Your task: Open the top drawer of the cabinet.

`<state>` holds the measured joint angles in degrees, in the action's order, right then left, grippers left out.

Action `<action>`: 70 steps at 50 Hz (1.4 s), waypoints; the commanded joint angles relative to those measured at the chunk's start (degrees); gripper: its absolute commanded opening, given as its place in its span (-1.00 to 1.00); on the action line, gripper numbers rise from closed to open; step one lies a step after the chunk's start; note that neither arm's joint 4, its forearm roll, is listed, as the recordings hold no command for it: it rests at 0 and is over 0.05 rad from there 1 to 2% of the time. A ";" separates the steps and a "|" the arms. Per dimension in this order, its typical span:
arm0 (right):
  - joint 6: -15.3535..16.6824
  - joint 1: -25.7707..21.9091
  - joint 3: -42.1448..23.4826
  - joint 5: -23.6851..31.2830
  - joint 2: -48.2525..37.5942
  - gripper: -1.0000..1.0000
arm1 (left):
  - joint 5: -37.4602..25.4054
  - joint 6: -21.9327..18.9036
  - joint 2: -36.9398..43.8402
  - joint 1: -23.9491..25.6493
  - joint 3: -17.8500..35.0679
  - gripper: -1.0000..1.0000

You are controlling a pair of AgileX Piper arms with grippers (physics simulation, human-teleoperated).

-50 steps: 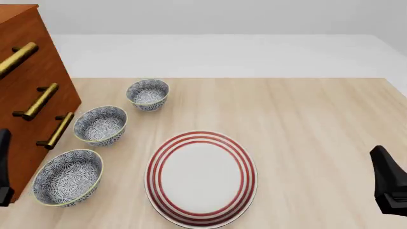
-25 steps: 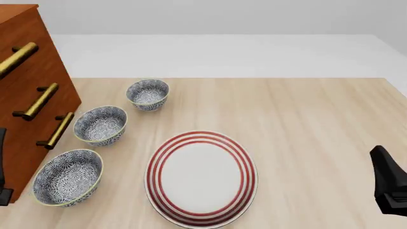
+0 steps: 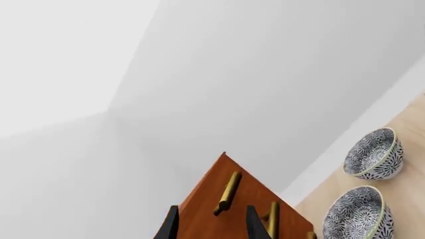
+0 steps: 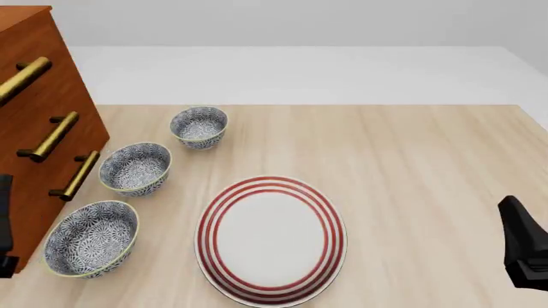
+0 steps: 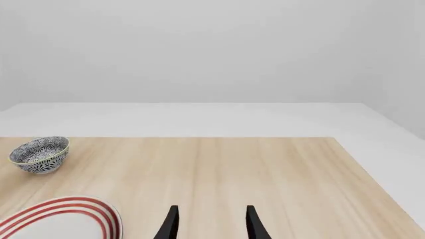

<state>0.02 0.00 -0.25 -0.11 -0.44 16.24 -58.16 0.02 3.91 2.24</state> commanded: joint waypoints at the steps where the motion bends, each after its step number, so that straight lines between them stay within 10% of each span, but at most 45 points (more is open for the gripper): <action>1: 0.00 0.01 0.00 0.00 0.01 1.00 | -0.80 -5.13 0.03 0.95 -0.62 1.00; 30: 0.02 0.00 0.00 0.00 0.00 1.00 | 1.03 -15.18 8.60 0.29 1.31 1.00; 70: -0.01 -0.01 0.00 0.00 0.00 1.00 | 5.48 -18.95 18.68 -1.21 5.88 1.00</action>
<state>0.02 0.00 -0.25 -0.11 -0.44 20.59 -76.03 16.45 2.73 7.50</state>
